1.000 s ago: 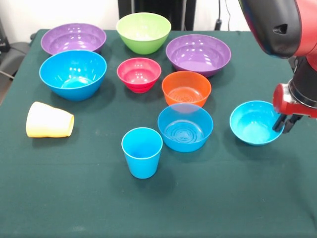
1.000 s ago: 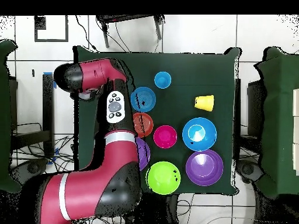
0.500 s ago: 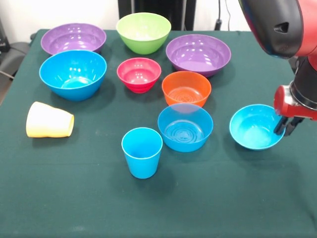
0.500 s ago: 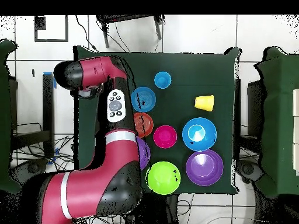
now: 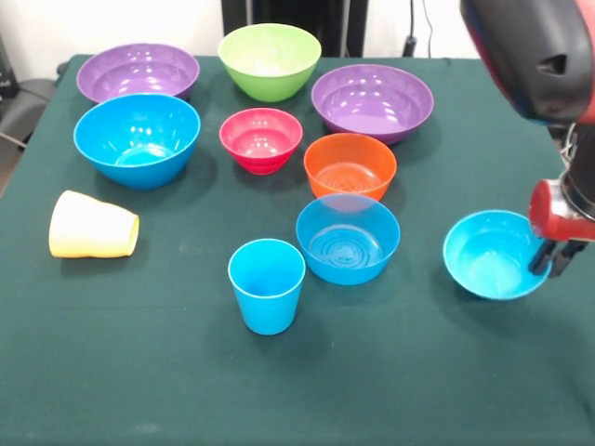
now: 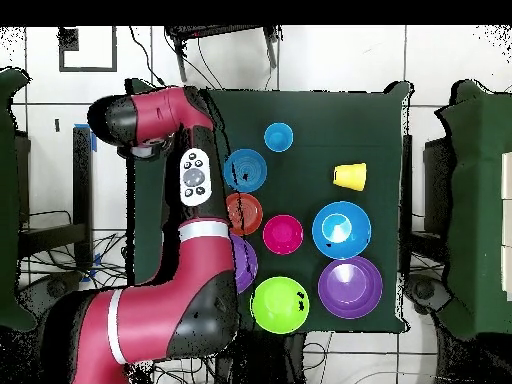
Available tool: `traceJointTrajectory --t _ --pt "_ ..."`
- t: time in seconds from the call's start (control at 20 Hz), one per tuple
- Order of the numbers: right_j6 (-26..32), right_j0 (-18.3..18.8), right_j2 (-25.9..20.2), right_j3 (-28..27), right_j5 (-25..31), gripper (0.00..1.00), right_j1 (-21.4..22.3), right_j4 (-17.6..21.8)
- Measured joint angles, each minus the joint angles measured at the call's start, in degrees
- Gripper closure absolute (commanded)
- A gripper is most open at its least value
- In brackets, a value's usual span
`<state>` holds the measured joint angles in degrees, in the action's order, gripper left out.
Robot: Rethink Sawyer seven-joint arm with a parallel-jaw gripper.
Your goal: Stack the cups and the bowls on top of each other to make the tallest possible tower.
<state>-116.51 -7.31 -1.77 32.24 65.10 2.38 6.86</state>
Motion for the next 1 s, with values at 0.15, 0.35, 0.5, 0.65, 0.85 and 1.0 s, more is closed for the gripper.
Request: traceJointTrajectory --t 0.15,0.35,0.5,0.65,0.85,1.0 --pt "0.01 -1.21 0.35 -6.49 4.67 1.00 -2.42 0.19" --pt "0.01 -2.86 0.54 -13.49 11.02 1.00 -4.54 0.25" --pt "0.01 -3.98 0.73 -17.70 15.34 1.00 -5.50 0.27" --pt "0.01 -4.81 1.04 -21.27 19.22 1.00 -6.06 0.38" --pt "0.01 -5.33 1.84 -25.58 24.18 1.00 -6.34 0.53" --pt "0.01 -5.32 2.45 -27.93 26.92 1.00 -6.34 0.65"
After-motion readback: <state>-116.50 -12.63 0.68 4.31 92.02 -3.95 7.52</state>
